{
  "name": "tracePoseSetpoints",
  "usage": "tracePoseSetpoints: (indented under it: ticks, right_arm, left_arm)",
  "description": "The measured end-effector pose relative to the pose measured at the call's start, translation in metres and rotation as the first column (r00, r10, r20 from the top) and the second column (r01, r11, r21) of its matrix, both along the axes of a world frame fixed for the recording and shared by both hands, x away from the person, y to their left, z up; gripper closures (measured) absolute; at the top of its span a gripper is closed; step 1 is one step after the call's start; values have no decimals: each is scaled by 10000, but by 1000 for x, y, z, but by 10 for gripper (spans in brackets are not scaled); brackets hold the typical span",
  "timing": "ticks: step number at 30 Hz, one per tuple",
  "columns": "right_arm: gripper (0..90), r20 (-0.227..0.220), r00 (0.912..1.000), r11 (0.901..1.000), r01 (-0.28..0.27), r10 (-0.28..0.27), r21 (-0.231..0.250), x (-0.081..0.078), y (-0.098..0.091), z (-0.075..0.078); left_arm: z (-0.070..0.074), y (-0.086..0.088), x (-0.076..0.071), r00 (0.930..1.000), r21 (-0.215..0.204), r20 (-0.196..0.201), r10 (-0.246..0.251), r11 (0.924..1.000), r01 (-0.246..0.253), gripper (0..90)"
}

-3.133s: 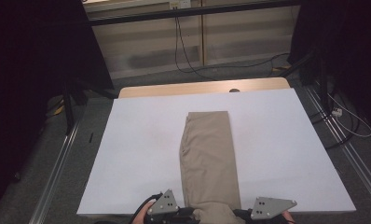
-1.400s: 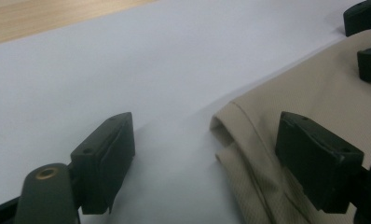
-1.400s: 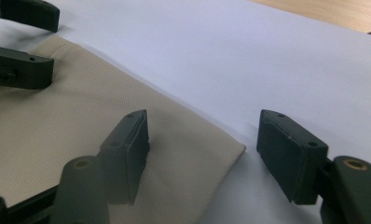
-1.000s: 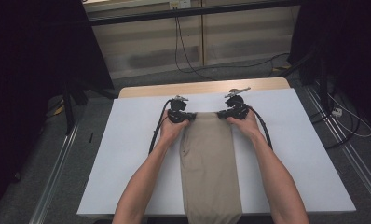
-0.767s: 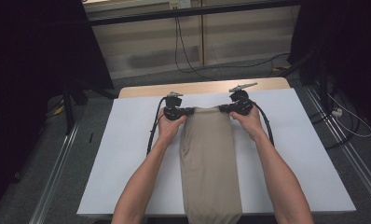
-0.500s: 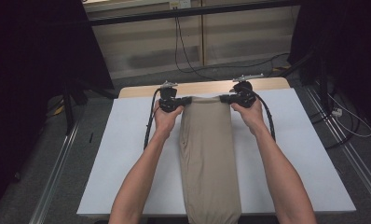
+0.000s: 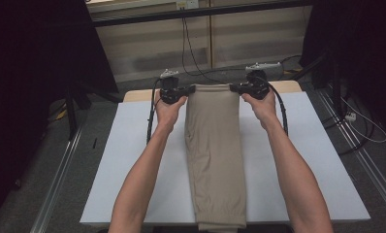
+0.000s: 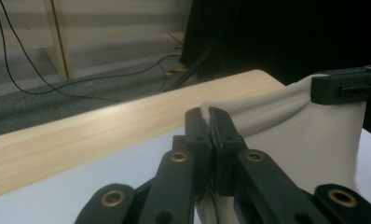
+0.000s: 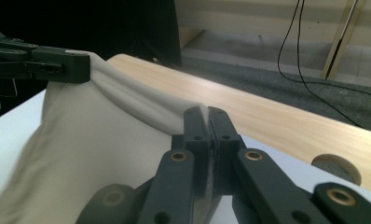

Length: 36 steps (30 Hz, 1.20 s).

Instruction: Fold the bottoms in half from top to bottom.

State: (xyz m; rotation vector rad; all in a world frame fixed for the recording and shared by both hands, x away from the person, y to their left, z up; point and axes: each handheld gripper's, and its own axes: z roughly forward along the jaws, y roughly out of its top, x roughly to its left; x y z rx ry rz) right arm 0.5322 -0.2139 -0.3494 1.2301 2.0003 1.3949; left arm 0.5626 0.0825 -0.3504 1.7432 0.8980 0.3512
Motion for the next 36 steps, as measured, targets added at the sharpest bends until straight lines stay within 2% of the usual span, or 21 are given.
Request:
tracePoseSetpoints:
  ticks: [5, 12, 14, 19, 23, 26, 30, 33, 34, 36]
  right_arm:
    - [883, 222, 9997, 9999, 96, -94, -95, 3, 5, 13]
    - [883, 696, 9974, 9998, 163, -158, -65, 6, 5, 41]
    - [883, 842, 9963, 9999, 155, -160, 71, 6, 7, 46]
    - [883, 765, 9970, 9999, -125, 117, 98, -2, 5, 39]
    - [883, 765, 9961, 9990, -440, 434, 52, -14, 7, 32]
    - [883, 807, 9950, 9980, -602, 586, 171, -23, 6, 29]
    - [883, 977, 9908, 9951, -964, 937, 230, -45, 5, 25]
    - [884, 1082, 9870, 9921, -1222, 1186, 276, -62, 5, 21]
    - [884, 1129, 9859, 9918, -1266, 1237, 194, -67, 6, 20]
    - [883, 1168, 9837, 9903, -1384, 1367, 70, -77, 7, 18]
  left_arm:
    - [12, -2, 0, 9994, 111, 326, 96, 9999, -99, 878]
    - [40, -1, -1, 9958, -297, 909, 94, 9995, -67, 878]
    - [44, -1, -5, 9945, -245, 1049, 33, 9997, -8, 878]
    - [34, 5, -12, 9954, -202, 932, -216, 9995, 235, 877]
    - [27, 7, -28, 9946, -304, 964, -398, 9986, 429, 878]
    - [24, 10, -41, 9925, -130, 1099, -539, 9984, 557, 877]
    - [22, 15, -60, 9868, 267, 1282, -990, 9950, 964, 877]
    - [20, 18, -76, 9839, 87, 1350, -1172, 9931, 1171, 877]
    - [20, 19, -83, 9809, 251, 1401, -1349, 9908, 1327, 877]
    - [18, 20, -94, 9778, 173, 1472, -1493, 9888, 1484, 877]
